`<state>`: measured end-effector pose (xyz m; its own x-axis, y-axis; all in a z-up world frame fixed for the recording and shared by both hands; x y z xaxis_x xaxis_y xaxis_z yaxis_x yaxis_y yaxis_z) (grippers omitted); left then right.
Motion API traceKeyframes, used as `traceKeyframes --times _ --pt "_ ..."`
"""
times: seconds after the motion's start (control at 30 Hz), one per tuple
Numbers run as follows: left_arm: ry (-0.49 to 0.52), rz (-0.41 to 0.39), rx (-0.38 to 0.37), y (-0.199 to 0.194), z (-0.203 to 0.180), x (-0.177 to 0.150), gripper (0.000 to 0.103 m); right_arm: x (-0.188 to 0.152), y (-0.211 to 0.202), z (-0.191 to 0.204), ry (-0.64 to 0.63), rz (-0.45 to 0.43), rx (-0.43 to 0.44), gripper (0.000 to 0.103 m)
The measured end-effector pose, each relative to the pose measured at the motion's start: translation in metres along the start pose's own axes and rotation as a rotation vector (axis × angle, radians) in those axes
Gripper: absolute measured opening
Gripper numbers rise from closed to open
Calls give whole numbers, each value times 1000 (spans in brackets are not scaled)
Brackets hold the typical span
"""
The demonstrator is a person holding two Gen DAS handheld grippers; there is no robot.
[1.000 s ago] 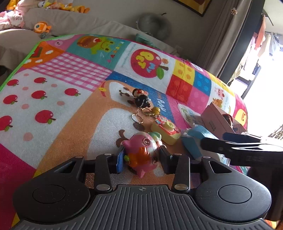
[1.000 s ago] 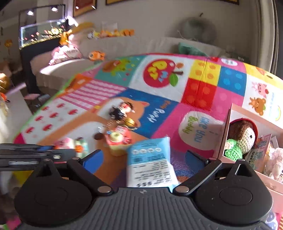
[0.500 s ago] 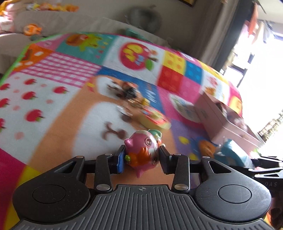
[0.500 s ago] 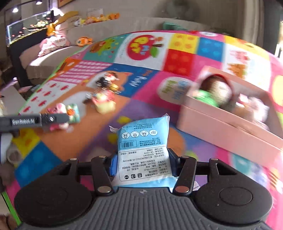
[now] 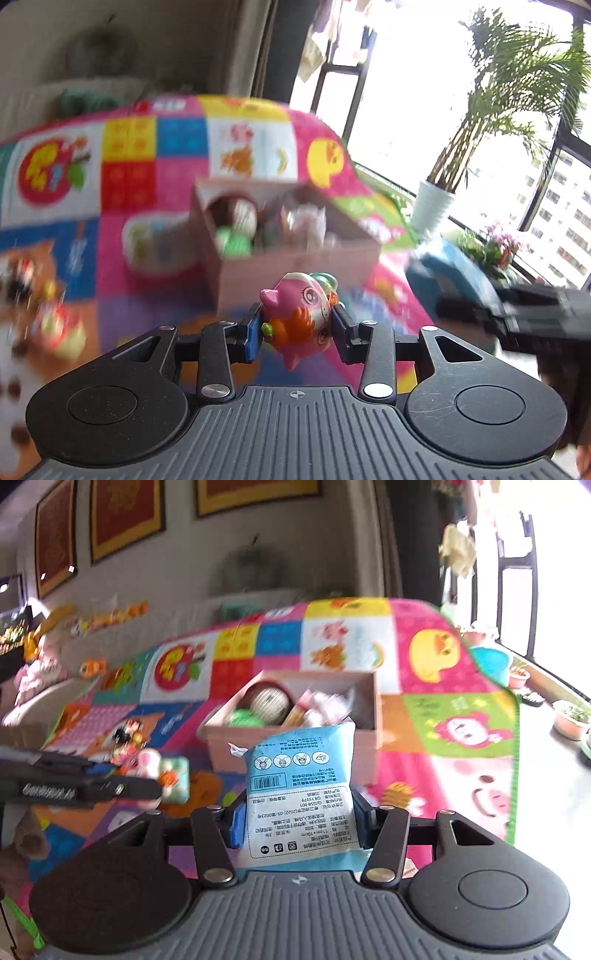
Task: Organize objects
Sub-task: 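Carry the bird toy into the box with left tool while right tool lifts the packet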
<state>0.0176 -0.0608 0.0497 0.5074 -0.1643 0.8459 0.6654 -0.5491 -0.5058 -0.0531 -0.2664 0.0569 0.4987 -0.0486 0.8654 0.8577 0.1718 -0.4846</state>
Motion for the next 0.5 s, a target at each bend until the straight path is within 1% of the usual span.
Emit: traceKeyframes --times 0.03,0.1,0.17,0.23,0.27,0.3,0.33,0.37,0.4,0.43,0.5 --pt "12 -30 -1 9 -5 15 44 1 -4 -7 13 -24 -9 53" --pt "25 -71 -27 37 -15 42 44 3 -9 -21 45 -61 -24 53" --pt "-19 -77 -66 66 -20 61 44 2 -9 -34 89 -71 -27 53" --pt "-89 -31 -111 100 -22 72 44 -1 -4 -43 122 -60 -28 53" --pt "-117 3 -122 116 -23 73 43 -4 -1 -46 130 -52 -30 53" --pt "-131 37 -118 132 -24 72 43 -7 1 -49 136 -44 -33 53" --pt "-124 64 -93 145 -25 70 43 -10 4 -52 143 -34 -36 53" --pt "-96 82 -50 156 -28 68 44 -12 5 -55 149 -27 -39 53" --pt "-35 96 0 166 -31 65 44 -14 8 -57 155 -22 -43 53" --pt "29 86 41 169 -36 64 45 -15 9 -60 160 -19 -48 53" --pt "135 12 114 163 -41 69 46 -18 10 -64 166 -20 -58 53"
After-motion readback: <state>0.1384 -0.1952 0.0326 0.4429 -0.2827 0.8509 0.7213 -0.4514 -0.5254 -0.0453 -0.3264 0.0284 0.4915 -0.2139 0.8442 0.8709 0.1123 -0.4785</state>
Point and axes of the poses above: each gripper's, at about its wrist camera, not at the fingertips, and y roughly the way its jaws point, z to its left, x to its top, the point moved 6 cm from there along y, roughly the way its jaws point, and after that the axes turned 2 degrees about y, right-handed, at the moved point
